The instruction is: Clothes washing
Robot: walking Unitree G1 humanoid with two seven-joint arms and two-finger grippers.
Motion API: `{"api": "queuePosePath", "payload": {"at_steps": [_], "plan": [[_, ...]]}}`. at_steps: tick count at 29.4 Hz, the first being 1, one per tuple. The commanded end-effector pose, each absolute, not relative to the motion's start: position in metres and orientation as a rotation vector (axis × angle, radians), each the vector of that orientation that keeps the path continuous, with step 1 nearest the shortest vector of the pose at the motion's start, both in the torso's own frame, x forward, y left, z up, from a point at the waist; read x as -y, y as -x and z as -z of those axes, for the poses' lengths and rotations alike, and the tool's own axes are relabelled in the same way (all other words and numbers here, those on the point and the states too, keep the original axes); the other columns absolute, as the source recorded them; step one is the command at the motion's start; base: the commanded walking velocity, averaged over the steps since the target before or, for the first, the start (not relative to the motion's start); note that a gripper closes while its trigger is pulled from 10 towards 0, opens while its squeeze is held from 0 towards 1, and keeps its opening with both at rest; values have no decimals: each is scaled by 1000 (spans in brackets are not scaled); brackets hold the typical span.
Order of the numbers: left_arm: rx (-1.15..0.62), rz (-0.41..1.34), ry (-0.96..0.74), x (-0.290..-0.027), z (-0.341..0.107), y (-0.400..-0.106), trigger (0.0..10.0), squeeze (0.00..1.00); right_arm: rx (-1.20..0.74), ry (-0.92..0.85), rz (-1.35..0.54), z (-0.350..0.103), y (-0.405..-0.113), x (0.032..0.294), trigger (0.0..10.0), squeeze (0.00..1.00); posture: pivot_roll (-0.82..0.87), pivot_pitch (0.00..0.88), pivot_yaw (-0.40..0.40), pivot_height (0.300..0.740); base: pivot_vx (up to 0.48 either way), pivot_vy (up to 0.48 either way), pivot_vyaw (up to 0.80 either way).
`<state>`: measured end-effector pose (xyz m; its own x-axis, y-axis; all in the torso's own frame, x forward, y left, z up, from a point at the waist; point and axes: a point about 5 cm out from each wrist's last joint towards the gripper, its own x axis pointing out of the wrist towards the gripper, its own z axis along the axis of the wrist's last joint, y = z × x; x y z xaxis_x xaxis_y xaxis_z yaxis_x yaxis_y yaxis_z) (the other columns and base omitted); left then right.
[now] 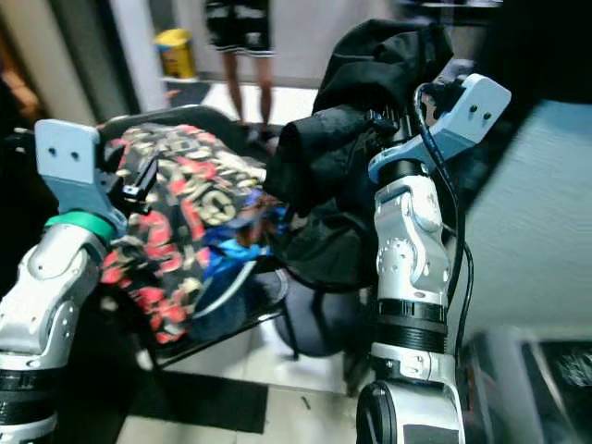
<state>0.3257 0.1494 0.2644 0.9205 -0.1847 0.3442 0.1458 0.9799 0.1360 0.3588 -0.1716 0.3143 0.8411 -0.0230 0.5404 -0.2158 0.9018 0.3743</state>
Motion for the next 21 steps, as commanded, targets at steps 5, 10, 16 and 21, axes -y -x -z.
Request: {"api": "queuePosePath", "payload": {"at_steps": [5, 10, 16, 21], "plan": [[387, 181, -136, -147, -269, -326, 10000, 0, 589, -392, -72, -314, -353, 172, 10000, 0, 127, 33, 73, 740, 0, 0, -800], [389, 190, -145, -146, -268, -327, 10000, 0, 586, -381, -49, -313, -353, 175, 10000, 0, 127, 20, 78, 740, 0, 0, -800], [391, 221, -149, -142, -268, -327, 10000, 0, 581, -374, -20, -311, -355, 180, 10000, 0, 126, 11, 82, 740, 0, 0, -800], [386, 260, -128, -138, -266, -327, 10000, 0, 573, -395, -37, -308, -356, 182, 10000, 0, 123, 9, 86, 740, 0, 0, -800]]}}
